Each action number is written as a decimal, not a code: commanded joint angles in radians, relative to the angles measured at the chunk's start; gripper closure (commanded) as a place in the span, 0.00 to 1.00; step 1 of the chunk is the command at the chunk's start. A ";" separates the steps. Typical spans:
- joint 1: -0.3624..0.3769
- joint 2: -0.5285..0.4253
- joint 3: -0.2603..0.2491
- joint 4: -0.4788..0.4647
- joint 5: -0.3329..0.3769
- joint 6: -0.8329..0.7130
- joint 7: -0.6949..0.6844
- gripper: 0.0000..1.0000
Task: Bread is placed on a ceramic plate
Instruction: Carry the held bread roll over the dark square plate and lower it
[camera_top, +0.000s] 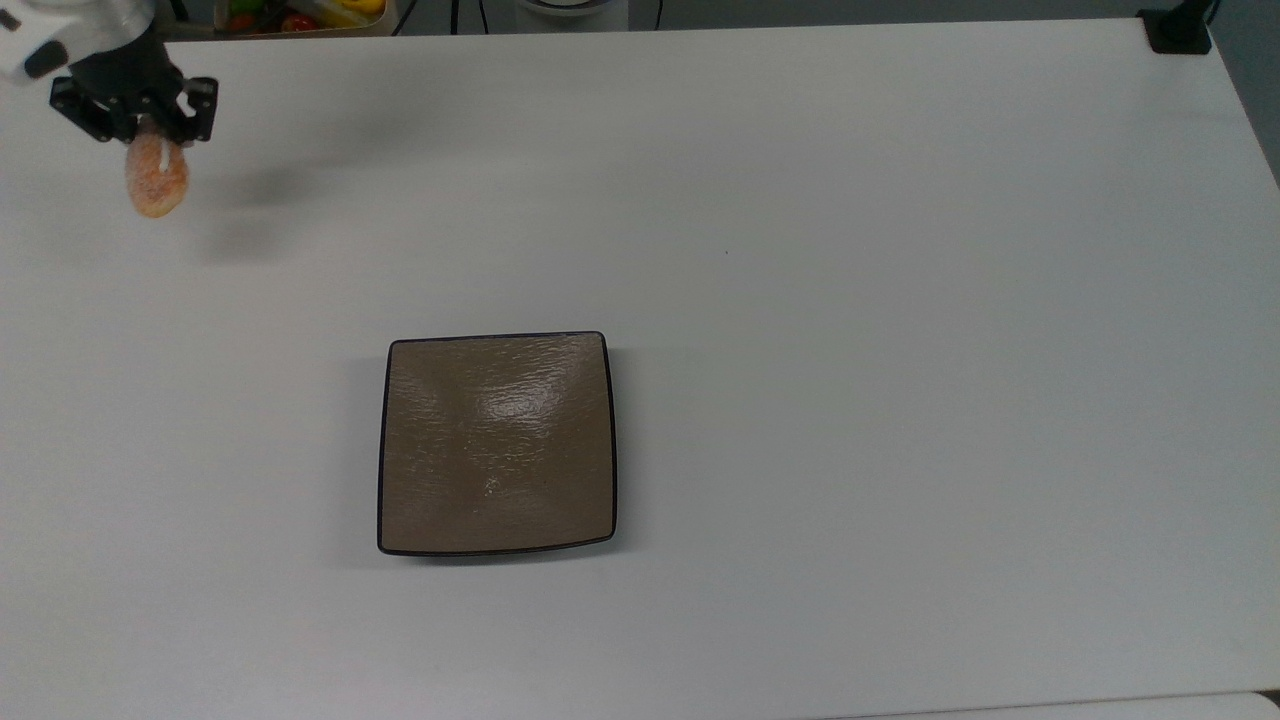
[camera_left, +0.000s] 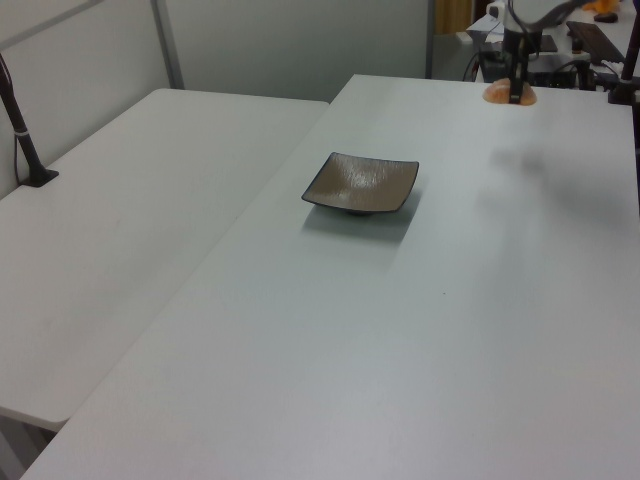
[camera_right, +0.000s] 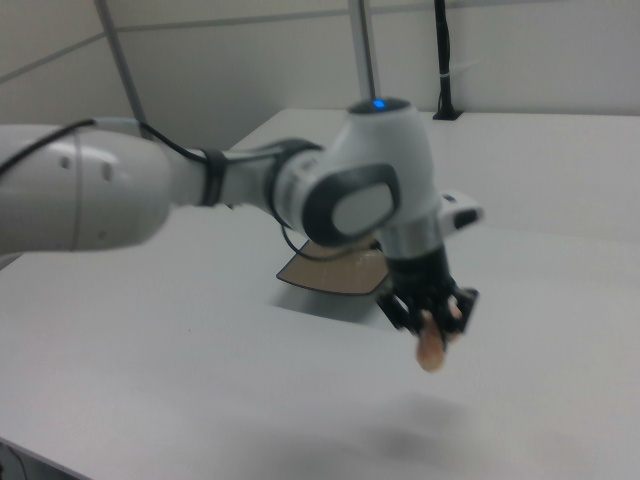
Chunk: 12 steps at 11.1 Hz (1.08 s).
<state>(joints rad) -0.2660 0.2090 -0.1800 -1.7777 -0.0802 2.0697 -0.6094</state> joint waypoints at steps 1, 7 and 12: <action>0.028 -0.155 0.082 -0.017 0.022 -0.144 0.025 0.75; 0.131 -0.163 0.195 0.058 0.140 -0.261 0.155 0.73; 0.241 0.059 0.201 0.196 0.158 -0.064 0.293 0.73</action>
<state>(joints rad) -0.0706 0.1533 0.0280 -1.6484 0.0666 1.8802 -0.3873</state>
